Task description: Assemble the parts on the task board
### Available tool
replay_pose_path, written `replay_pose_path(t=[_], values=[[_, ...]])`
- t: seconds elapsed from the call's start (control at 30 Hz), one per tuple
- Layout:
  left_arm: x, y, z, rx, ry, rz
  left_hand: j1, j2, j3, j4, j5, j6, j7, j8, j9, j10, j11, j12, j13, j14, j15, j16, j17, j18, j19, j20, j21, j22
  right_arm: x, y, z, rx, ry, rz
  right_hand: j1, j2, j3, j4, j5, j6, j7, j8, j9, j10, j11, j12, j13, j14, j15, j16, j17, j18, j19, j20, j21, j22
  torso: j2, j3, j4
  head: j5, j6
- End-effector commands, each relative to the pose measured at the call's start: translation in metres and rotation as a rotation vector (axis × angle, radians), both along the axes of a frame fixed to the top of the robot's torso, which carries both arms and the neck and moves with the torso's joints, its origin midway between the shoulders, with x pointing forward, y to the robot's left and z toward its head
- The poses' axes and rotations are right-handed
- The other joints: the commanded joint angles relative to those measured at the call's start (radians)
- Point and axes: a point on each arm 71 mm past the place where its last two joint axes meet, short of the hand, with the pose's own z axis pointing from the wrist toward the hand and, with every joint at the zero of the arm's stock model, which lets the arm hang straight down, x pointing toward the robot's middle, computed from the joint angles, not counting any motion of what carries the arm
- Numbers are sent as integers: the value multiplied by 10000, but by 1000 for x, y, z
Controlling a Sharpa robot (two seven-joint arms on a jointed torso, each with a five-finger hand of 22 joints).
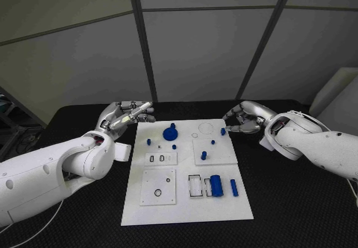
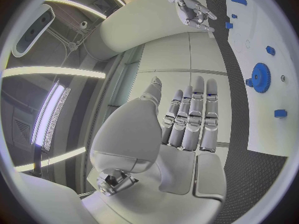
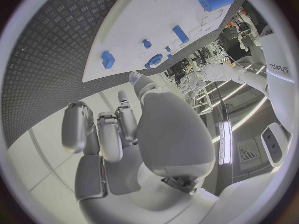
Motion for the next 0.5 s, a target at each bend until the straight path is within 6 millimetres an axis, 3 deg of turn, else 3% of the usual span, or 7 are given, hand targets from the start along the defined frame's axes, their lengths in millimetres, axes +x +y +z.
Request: replay_pose_path(t=[0.03, 0.13, 0.37, 0.5], values=[[0, -2, 1, -38, -87, -180, 83, -5, -2, -65, -57, 100, -5, -58, -2, -10, -54, -10, -2, -62, -26, -53, 13, -9, -36, -4, -37, -13, 2, -4, -3, 371, 468, 150, 10, -48, -36, -41, -44, -49, 25, -21, -15, -26, -23, -41, 115, 887, -53, -8, 2045, -26, -42, -32, -25, -23, -7, 11, -7, -37, -19], [-1, -2, 0, -44, -81, -191, 82, -5, -3, -66, -57, 100, -4, -58, -2, -9, -54, -9, -2, -62, -26, -53, 14, -9, -37, -3, -37, -13, 5, -7, -7, 360, 529, -25, -16, -59, -63, -42, -48, -97, 34, -59, -27, -57, -14, -77, 73, 882, -46, -16, 2024, -18, -67, -28, -45, -59, 17, 19, -13, -32, -22], [-1, -2, 0, -47, -77, -196, 79, -5, -4, -66, -57, 102, -4, -58, -2, -8, -53, -9, -2, -63, -26, -55, 14, -9, -37, -3, -37, -13, 12, -7, -15, 282, 752, -212, -50, -75, -119, -50, -49, -216, 53, -142, -48, -90, 4, -116, 32, 883, -31, -17, 2026, -12, -88, -16, -63, -89, -2, -14, 30, -56, -69], [-1, -2, 0, -46, -79, -193, 79, -5, -4, -66, -57, 102, -4, -58, -2, -8, -53, -9, -2, -63, -26, -55, 14, -9, -37, -3, -37, -13, 13, -5, -23, 98, 927, -228, -49, -74, -122, -52, -48, -233, 54, -153, -50, -96, 6, -123, 24, 882, -30, -18, 2023, -10, -94, -15, -68, -98, 2, -7, -9, -35, -62]])
